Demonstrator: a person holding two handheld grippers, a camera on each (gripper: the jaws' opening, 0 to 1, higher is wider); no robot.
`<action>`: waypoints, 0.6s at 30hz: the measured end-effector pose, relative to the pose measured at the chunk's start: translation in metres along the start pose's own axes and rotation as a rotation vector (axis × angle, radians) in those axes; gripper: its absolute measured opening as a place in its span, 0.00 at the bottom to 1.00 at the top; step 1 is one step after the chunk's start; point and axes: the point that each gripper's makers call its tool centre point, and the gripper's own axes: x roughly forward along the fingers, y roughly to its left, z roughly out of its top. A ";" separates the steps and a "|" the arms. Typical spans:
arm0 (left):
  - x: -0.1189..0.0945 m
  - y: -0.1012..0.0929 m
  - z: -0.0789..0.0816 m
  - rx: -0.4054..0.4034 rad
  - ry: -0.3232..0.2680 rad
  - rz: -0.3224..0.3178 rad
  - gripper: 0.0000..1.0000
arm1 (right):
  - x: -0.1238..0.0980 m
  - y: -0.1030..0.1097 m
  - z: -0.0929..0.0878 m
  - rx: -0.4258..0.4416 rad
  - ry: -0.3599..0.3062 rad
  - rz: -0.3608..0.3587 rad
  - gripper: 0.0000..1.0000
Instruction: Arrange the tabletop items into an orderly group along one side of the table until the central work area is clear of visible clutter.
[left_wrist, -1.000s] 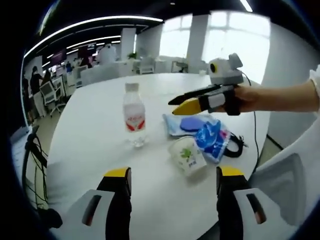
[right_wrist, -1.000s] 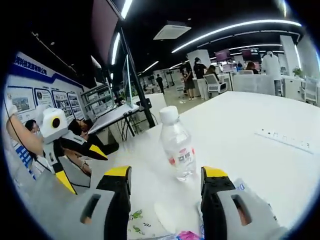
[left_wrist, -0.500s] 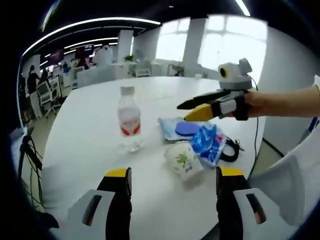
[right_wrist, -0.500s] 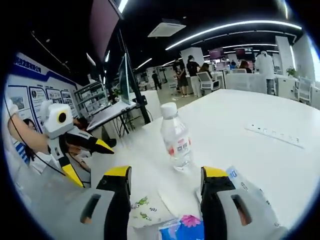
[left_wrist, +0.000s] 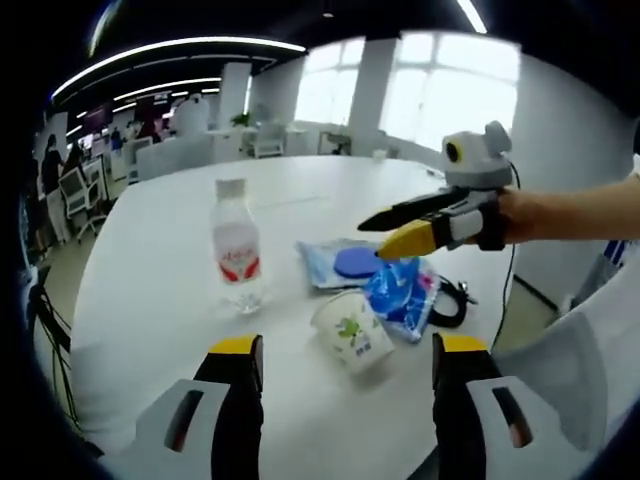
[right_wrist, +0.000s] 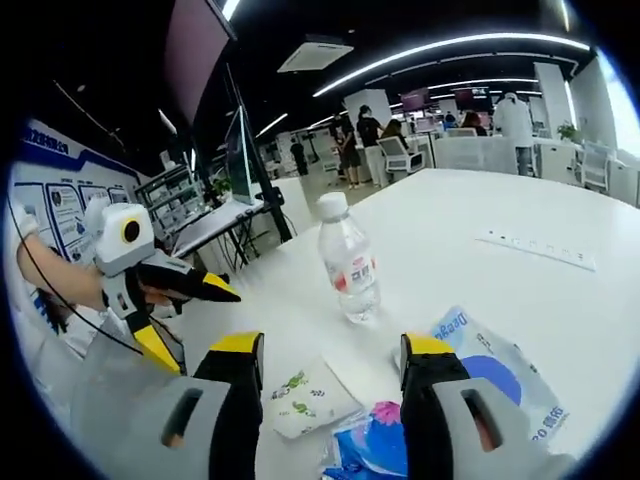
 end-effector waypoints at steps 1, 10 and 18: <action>0.000 -0.002 0.000 0.001 0.002 -0.005 0.65 | 0.000 0.002 -0.002 0.008 0.002 -0.001 0.53; -0.001 -0.005 -0.002 -0.009 -0.007 -0.026 0.64 | -0.002 0.020 -0.011 0.096 -0.004 -0.007 0.52; -0.001 -0.006 -0.009 -0.019 -0.006 -0.035 0.64 | -0.004 0.023 -0.024 0.015 0.069 0.019 0.52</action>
